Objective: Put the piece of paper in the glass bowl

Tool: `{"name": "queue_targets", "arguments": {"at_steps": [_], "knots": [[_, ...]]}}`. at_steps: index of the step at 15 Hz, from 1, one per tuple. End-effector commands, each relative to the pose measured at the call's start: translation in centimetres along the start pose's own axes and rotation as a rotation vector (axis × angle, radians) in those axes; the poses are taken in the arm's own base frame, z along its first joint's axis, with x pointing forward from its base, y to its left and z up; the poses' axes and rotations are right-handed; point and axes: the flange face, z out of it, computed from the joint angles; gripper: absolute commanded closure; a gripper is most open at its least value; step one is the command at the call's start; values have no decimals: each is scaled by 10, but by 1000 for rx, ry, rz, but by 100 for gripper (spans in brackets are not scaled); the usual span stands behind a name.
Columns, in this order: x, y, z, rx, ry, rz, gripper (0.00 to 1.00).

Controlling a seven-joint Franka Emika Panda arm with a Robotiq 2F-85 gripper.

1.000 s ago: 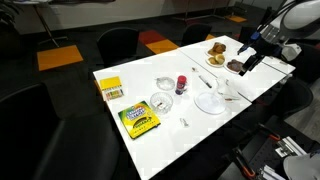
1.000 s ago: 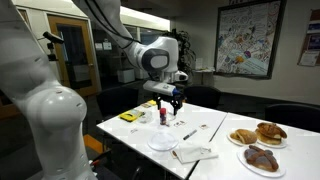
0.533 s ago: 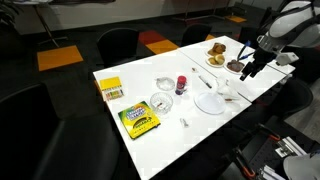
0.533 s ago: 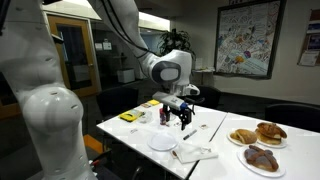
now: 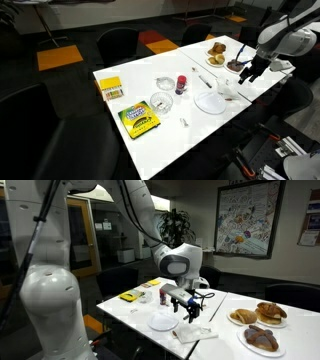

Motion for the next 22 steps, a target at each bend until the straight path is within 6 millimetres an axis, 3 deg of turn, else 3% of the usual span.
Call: {"name": "queue_targets", "arguments": {"at_steps": [1,11,18,22], "knots": [[22,22,10,-41,17,-8,0],[72,95,35,-71,32,62,0],[101,116,54,-74,34,47,0],[115,116,64,-59,38,25,10]]}}
